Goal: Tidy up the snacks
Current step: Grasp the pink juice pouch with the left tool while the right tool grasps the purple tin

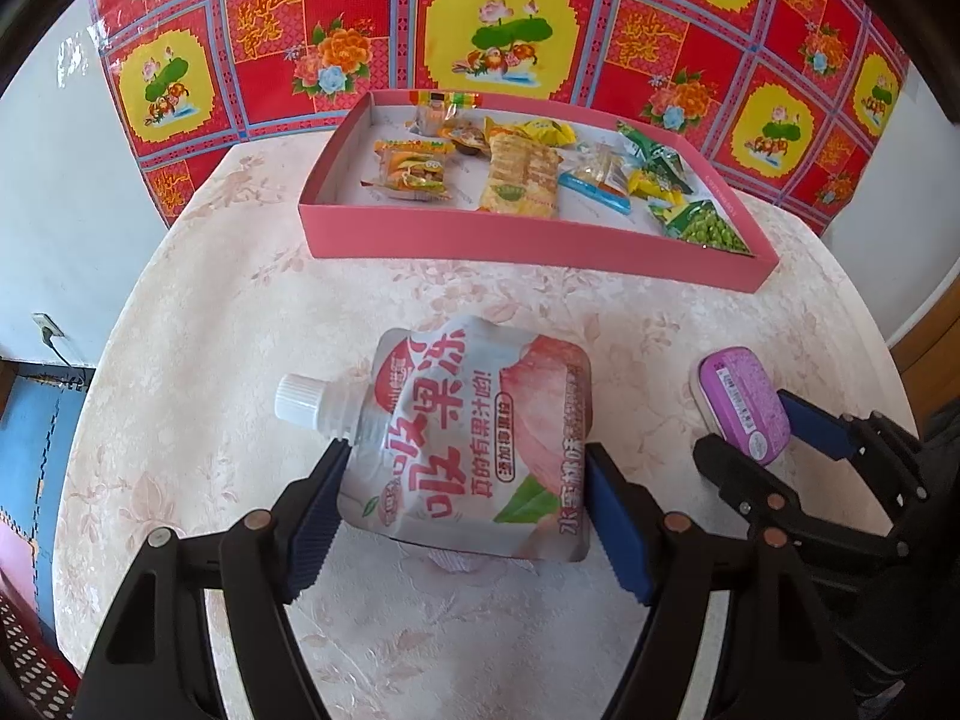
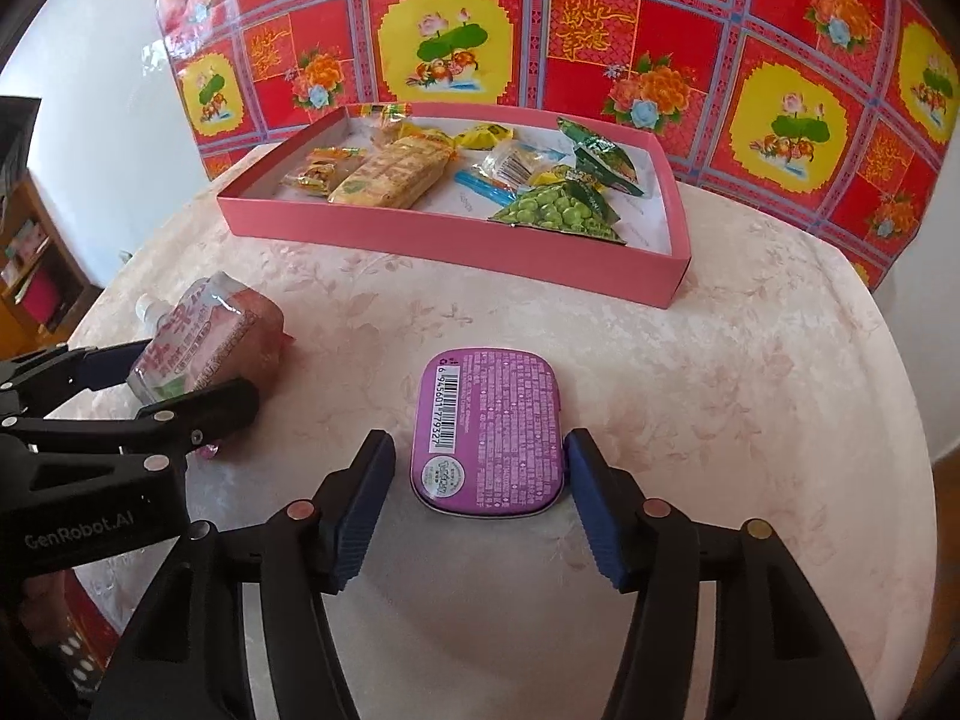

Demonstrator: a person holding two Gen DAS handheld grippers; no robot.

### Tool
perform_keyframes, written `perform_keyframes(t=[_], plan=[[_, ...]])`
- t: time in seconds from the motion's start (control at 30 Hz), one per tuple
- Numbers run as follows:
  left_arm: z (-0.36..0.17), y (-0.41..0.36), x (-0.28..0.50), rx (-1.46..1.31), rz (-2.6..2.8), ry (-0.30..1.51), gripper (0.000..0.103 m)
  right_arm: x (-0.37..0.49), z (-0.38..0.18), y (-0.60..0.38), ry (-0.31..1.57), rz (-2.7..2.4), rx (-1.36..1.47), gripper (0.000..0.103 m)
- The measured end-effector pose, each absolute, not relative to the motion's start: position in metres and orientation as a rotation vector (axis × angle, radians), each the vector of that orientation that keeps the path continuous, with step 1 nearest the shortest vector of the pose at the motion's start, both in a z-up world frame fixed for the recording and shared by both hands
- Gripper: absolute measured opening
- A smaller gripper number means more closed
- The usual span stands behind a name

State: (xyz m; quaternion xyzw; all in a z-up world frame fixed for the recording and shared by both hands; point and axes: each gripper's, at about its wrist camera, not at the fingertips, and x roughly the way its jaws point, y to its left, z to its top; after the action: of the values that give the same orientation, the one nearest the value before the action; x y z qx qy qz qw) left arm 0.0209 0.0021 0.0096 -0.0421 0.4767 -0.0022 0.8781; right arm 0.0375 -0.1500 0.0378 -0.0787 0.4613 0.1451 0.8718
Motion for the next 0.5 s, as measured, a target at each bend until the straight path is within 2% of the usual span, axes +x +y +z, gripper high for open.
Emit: perform_keyframes(t=[0.17, 0.27, 0.5], plan=[[0.0103, 0.0035, 0.0215, -0.086, -0.011, 0.987, 0.078, 0.0371, 0.0378, -0.1518, 0.962, 0.305, -0.152, 0.06], [0.0107, 0.0033, 0.0213, -0.082, -0.014, 0.979, 0.079, 0.0371, 0.0386, -0.1543, 0.955, 0.284, -0.15, 0.051], [0.0111, 0.0034, 0.0208, -0.081, -0.016, 0.966, 0.078, 0.036, 0.039, -0.1556, 0.952, 0.297, -0.151, 0.051]])
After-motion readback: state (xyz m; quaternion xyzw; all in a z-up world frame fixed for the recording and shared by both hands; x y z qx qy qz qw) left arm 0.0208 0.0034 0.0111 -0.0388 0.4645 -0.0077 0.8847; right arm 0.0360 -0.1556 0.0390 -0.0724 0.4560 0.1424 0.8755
